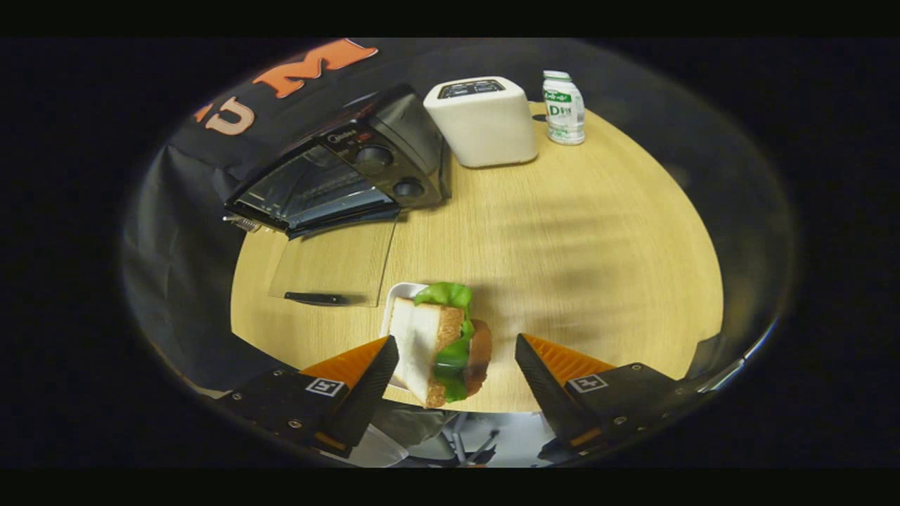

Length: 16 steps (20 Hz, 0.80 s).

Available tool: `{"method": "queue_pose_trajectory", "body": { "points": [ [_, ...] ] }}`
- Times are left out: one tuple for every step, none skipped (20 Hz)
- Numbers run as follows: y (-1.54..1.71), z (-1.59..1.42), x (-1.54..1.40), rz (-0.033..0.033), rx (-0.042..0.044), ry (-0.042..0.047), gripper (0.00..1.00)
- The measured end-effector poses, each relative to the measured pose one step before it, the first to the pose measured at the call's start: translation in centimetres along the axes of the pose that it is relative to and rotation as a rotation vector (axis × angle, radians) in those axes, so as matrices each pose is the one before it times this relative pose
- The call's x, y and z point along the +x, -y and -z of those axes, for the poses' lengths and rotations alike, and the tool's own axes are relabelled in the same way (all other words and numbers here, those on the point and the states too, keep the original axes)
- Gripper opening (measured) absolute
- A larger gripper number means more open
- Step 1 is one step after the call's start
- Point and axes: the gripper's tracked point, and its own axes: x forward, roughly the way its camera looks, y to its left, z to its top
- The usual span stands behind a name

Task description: Open the toaster oven, put the food inside, and close the toaster oven door.

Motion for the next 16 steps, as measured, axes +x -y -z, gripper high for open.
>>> {"method": "queue_pose_trajectory", "body": {
  "points": [
    [-0.081, 0.110, 0.790, -0.01885, 0.01593, -0.00617, 0.99],
    [-0.074, 0.110, 0.594, -0.01088, 0.02517, -0.00591, 0.99],
    [-0.334, 0.119, 0.134, -0.02499, 0.02335, -0.00372, 0.93],
    [-0.448, -0.124, 0.173, -0.02374, 0.01857, -0.00200, 0.85],
    [-0.132, 0.234, 0.011, -0.01288, 0.00847, -0.00545, 0.72],
    [-0.226, -0.159, -0.358, -0.01549, 0.00901, 0.00241, 0.65],
    [-0.514, -0.268, -0.370, -0.02149, 0.02061, 0.00898, 0.56],
    [-0.652, -0.390, -0.450, -0.01536, 0.02951, 0.01733, 0.46],
    [-0.064, -0.128, -0.212, 0.01514, -0.00368, 0.01522, 0.37],
    [-0.017, 0.065, -0.505, 0.01541, -0.01982, -0.00010, 0.34],
    [-0.159, 0.415, -0.608, 0.01865, -0.01336, -0.00349, 0.32],
    [-0.227, 0.060, -0.759, 0.01756, -0.01292, 0.00105, 0.31],
    [-0.258, -0.177, -0.885, 0.01774, -0.01424, 0.00705, 0.30],
    [-0.258, -0.327, -1.014, 0.01277, -0.01045, 0.01058, 0.30],
    [-0.355, -0.496, -1.105, 0.00655, -0.00431, 0.01835, 0.30],
    [-0.402, -0.834, -1.060, 0.00023, 0.00372, 0.02755, 0.30]
  ]
}}
